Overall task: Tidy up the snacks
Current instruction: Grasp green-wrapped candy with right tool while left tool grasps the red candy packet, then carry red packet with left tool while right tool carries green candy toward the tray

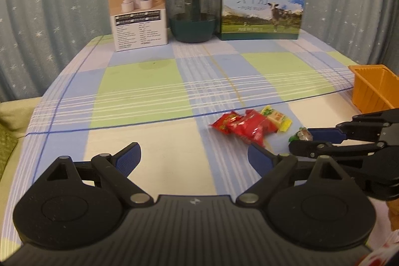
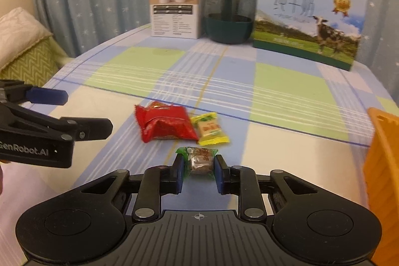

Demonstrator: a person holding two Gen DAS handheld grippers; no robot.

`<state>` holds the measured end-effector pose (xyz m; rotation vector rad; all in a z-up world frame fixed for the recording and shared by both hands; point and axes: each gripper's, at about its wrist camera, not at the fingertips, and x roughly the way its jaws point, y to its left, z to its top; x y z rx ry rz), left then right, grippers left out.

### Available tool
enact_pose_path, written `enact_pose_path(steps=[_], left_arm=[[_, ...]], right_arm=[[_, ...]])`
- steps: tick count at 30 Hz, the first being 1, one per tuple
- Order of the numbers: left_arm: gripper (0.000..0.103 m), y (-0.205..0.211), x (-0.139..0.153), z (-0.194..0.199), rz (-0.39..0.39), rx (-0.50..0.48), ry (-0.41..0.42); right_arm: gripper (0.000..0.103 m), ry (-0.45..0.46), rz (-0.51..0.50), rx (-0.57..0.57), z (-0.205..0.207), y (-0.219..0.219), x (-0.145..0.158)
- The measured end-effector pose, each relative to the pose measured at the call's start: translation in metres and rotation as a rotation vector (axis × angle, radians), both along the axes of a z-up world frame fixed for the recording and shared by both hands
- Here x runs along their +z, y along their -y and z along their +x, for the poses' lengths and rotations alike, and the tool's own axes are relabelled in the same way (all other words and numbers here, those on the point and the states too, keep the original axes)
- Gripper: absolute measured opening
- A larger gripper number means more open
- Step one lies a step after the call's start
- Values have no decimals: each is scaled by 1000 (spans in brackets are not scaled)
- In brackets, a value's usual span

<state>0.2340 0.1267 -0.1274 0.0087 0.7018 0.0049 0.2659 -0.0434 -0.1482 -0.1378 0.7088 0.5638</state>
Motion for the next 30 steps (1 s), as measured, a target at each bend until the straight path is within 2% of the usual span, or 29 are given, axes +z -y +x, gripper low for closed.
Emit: enact_pose_path(steps=[4, 7, 9, 11, 13, 17, 19, 20, 22, 25, 28, 30], left_arm=[[90, 11, 0, 12, -6, -77, 21], [78, 22, -2, 25, 1, -153, 27], [75, 29, -3, 33, 15, -190, 29], [68, 36, -6, 39, 41, -222, 25], [59, 43, -11, 43, 70, -238, 18], [50, 55, -18, 45, 128, -281, 9], [39, 59, -20, 44, 147, -293, 10], [38, 62, -21, 43, 155, -297, 7], [29, 66, -21, 39, 159, -316, -6], [27, 71, -23, 32, 157, -326, -35], [26, 71, -18, 23, 115, -299, -78], [26, 74, -16, 15, 123, -298, -98]], right_arm=[[25, -14, 3, -85, 1, 18, 9], [25, -33, 14, -140, 1, 34, 12], [25, -44, 23, -167, 0, 43, 14], [25, -53, 32, -184, 0, 49, 15], [25, -56, 37, -197, -1, 53, 16], [25, -63, 42, -205, -1, 54, 15], [25, -66, 46, -203, -1, 53, 14], [25, -67, 46, -201, -2, 53, 14], [25, -71, 44, -197, -1, 52, 13], [25, -81, 45, -195, -2, 52, 12], [25, -88, 55, -201, -3, 55, 14], [25, -90, 63, -206, -5, 58, 16]])
